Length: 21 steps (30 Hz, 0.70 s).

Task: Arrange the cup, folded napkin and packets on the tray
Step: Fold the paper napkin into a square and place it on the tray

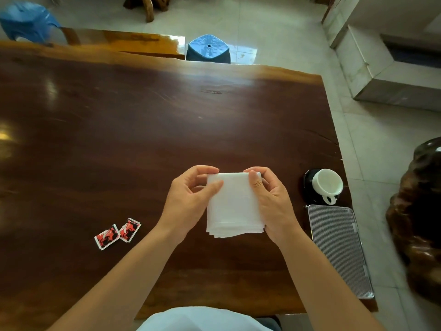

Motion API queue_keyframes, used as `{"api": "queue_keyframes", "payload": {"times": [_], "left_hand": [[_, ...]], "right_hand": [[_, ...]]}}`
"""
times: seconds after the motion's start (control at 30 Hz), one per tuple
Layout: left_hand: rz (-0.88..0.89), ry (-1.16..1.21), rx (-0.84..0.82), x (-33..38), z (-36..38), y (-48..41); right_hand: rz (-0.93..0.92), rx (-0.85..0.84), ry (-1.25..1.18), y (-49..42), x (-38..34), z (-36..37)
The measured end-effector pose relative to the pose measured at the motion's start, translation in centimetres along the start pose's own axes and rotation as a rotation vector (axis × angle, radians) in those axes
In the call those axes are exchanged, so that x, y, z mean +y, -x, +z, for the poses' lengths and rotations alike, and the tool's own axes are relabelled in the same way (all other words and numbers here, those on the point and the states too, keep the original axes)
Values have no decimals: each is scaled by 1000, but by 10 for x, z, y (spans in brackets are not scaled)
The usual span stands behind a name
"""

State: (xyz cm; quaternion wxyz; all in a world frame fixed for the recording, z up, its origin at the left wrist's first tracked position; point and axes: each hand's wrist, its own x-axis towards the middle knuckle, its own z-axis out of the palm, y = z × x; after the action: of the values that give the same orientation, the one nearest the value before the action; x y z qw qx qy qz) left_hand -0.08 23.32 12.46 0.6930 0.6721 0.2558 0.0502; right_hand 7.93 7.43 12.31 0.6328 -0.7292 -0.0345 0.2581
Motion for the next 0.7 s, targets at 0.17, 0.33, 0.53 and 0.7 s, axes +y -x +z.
{"api": "queue_keyframes", "payload": {"times": [0.17, 0.33, 0.53, 0.7], "left_hand": [[143, -348, 78, -8, 5, -2], [-79, -187, -25, -3, 12, -1], [-194, -6, -139, 4, 14, 4], [-10, -203, -57, 0, 10, 7]], "right_hand": [[-20, 6, -16, 7, 7, -4], [-50, 34, -55, 10, 12, -9], [-52, 25, -111, 12, 13, -15], [-65, 9, -45, 15, 12, -20]]}}
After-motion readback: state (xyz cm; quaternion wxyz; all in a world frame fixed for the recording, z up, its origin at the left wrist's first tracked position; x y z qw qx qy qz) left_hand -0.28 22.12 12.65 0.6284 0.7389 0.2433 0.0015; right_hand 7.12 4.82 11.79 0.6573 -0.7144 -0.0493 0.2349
